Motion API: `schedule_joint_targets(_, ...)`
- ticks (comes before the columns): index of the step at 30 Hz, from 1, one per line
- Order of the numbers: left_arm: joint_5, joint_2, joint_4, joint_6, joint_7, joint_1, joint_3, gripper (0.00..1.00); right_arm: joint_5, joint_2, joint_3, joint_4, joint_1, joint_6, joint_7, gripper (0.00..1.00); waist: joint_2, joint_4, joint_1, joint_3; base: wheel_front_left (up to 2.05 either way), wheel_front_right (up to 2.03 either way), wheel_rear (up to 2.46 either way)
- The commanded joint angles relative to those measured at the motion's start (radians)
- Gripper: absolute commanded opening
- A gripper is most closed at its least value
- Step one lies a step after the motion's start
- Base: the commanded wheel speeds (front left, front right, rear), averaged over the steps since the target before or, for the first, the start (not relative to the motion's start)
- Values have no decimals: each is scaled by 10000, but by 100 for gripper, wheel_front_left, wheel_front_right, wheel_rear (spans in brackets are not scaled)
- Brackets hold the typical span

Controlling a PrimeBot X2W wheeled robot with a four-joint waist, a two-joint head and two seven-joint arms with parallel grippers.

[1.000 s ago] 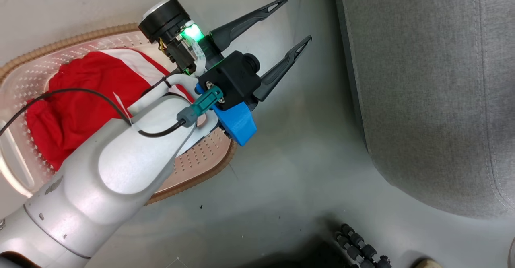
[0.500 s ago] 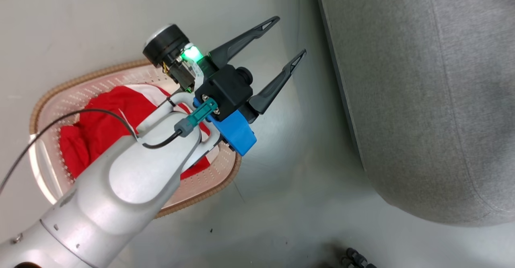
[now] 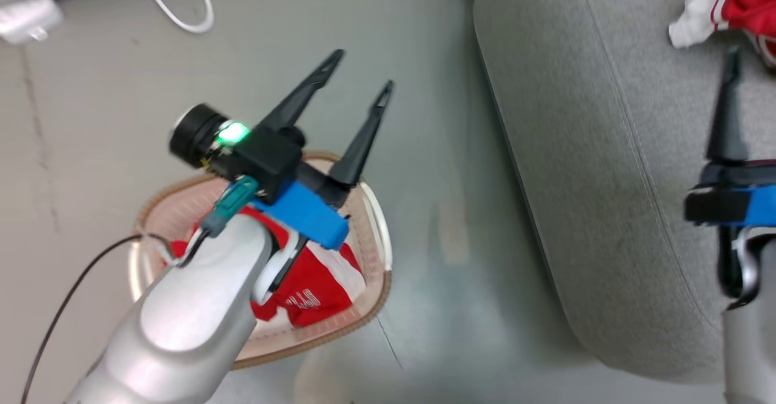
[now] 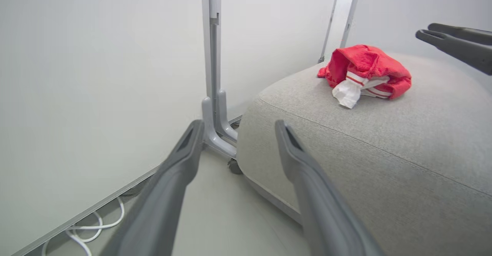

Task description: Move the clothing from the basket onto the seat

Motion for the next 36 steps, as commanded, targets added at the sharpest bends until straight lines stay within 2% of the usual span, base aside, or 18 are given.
schedule_joint_targets(1,26,-5,-78,65,-29,316,237,100,79,63,186,-101,230,-10,-9,100,0,486,3,-696,0,0,0)
schedule_joint_targets(8,295,-171,-517,224,-29,1802,1971,100,290,366,1343,-430,662,-10,-9,100,0,1153,3,-1759,0,0,0)
schedule_joint_targets(20,1119,-828,-1077,-110,-30,4387,4548,100,751,805,2064,-367,1979,-10,-9,100,0,2024,3,-3282,0,0,0)
schedule_joint_targets(28,1675,-1315,-1166,-573,-31,5755,5633,100,945,988,2001,-244,3047,-10,-9,100,0,2244,3,-4092,0,0,0)
schedule_joint_targets(36,2095,-1615,-1120,-916,-31,6598,6217,100,1048,1132,1863,-136,3821,-10,-9,100,0,2307,3,-4575,0,0,0)
